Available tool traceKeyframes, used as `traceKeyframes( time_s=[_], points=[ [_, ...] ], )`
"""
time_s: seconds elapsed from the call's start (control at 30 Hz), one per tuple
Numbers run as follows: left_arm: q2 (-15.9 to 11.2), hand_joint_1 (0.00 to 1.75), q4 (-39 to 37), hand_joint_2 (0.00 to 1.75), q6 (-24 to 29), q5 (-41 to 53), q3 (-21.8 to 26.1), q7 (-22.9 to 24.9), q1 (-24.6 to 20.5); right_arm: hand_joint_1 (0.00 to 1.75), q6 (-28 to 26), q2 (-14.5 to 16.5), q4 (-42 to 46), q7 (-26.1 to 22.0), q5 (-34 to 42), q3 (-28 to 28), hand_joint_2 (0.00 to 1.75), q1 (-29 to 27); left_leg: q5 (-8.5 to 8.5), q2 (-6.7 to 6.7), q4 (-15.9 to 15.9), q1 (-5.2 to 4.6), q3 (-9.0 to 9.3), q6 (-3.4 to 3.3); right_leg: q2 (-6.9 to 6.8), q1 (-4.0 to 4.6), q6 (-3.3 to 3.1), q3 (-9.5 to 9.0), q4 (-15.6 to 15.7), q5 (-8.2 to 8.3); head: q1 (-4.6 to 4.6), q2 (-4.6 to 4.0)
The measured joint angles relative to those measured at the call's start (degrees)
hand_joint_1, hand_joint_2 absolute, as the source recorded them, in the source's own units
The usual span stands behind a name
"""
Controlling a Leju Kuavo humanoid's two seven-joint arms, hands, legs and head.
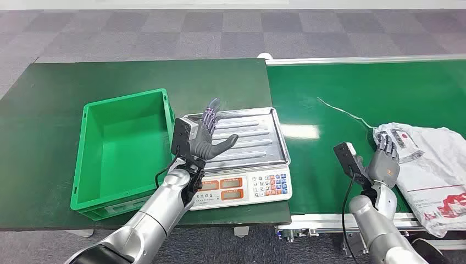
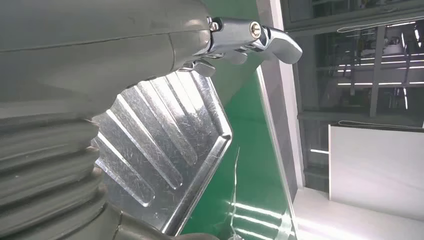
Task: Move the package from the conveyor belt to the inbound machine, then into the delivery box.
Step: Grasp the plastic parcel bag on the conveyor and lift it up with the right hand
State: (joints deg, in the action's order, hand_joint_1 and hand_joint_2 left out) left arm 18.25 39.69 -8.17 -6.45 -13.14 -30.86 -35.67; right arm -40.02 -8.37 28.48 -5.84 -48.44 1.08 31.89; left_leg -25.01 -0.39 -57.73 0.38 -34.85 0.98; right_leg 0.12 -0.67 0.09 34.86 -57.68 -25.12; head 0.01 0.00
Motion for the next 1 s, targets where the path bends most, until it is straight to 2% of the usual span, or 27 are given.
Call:
traceKeyframes(
  time_s=[0.57, 1.0],
  points=[
    [0.0, 0.0, 0.5, 1.75, -0.1, 0.0, 0.0, 0.1, 0.4, 0.0, 0.0, 0.0, 0.0, -0.1, -0.1, -0.7, 1.75, -0.1, 0.0, 0.0, 0.0, 0.0, 0.01, 0.0, 0.0, 0.0, 0.0, 0.0, 0.0, 0.0, 0.0, 0.0],
    [0.0, 0.0, 1.3, 1.75, -0.2, 0.6, 0.0, 1.3, 0.7, 0.0, 0.0, 0.0, 0.1, 1.5, -5.1, -4.1, 1.75, -1.9, 0.0, 0.0, 0.0, 0.0, 0.0, 0.0, 0.0, 0.0, 0.0, 0.0, 0.0, 0.0, -0.01, 0.01]
  ],
)
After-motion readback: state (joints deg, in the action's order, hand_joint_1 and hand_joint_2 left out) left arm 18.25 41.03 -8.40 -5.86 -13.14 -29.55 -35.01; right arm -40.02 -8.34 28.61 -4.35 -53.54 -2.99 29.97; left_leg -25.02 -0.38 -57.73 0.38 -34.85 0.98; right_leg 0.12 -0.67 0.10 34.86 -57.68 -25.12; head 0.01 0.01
